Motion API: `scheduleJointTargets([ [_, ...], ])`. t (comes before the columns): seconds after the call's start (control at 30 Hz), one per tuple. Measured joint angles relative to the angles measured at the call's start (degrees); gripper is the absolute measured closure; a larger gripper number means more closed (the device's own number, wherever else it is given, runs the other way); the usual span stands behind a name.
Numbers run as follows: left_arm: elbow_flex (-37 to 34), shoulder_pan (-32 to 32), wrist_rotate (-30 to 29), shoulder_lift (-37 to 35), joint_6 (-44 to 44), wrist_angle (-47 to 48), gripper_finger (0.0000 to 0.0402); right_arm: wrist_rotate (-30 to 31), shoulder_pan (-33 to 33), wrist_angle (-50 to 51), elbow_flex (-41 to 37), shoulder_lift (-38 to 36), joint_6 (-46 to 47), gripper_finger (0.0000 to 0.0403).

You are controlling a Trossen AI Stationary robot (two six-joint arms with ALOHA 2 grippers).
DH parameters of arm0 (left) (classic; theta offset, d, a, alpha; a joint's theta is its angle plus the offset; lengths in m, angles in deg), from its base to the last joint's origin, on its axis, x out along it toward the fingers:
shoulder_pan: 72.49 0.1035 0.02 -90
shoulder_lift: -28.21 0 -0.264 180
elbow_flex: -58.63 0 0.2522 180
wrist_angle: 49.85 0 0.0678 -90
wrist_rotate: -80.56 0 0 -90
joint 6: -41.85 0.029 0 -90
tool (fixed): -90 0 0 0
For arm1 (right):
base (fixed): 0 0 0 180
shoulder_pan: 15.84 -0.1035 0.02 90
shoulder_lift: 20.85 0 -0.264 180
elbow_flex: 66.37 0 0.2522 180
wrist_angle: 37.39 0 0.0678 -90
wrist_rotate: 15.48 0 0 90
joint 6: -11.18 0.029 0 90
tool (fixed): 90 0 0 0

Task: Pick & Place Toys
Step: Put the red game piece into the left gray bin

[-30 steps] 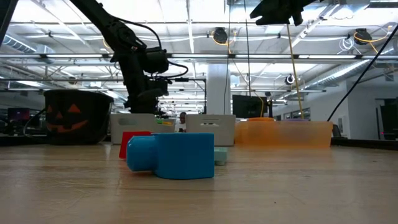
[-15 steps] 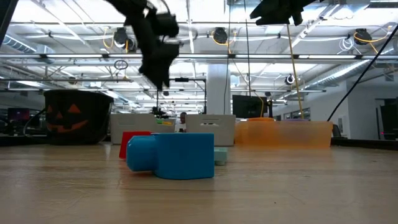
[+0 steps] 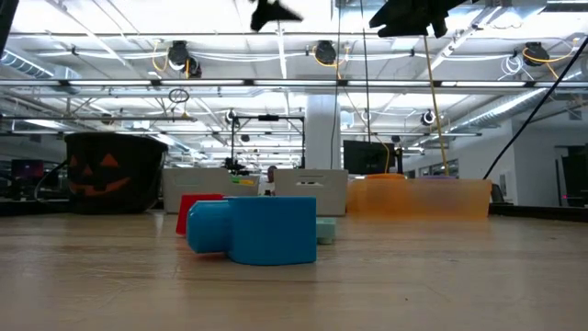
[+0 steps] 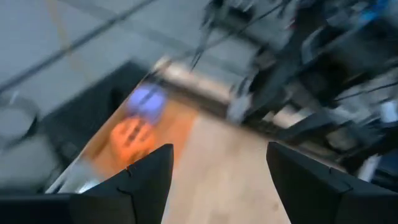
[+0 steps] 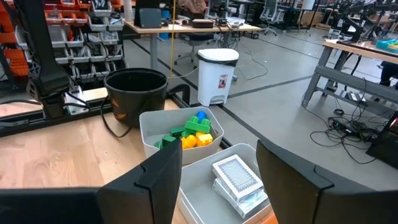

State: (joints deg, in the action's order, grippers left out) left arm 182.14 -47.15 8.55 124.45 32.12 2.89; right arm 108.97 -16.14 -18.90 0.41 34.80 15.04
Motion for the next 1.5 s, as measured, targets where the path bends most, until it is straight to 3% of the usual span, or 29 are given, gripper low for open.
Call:
scheduleJointTargets([
  [0.13,-2.46,-5.98,-4.03,-0.58,-0.6,-7.79,0.0135,-0.01,-0.04,0.42,0.0,0.0,1.02,0.0206],
  [0.33,-12.03,-14.13,-11.03,-0.49,-3.76,-21.32,0.0135,-0.84,-0.07,0.21,-2.89,-0.02,8.12,0.0206],
  [0.5,-22.37,-17.7,-11.95,-0.49,-11.7,-33.17,0.0135,-9.75,-0.07,0.0,-5.75,-0.04,13.31,0.0206],
  [0.77,-32.84,-24.86,-23.3,-5.12,-17.56,-34.56,0.0135,-22.65,-0.09,-0.22,-9.77,-0.04,17.07,0.0206],
  [1.13,-48.27,-33.44,-38.95,-18.63,-24.08,-35.16,0.0135,-24.26,-0.17,-0.42,-12.97,-0.04,22.93,0.0206],
  [1.33,-58.38,-34.53,-40.29,-25.21,-29.49,-33.56,0.0135,-24.17,-0.17,-2.42,-13.07,-0.04,22.43,0.0206],
  [1.5,-64.4,-34.6,-34.74,-27.84,-36.24,-32.81,0.0135,-24.16,-0.17,-4.5,-13.07,-0.04,20.71,0.0206],
])
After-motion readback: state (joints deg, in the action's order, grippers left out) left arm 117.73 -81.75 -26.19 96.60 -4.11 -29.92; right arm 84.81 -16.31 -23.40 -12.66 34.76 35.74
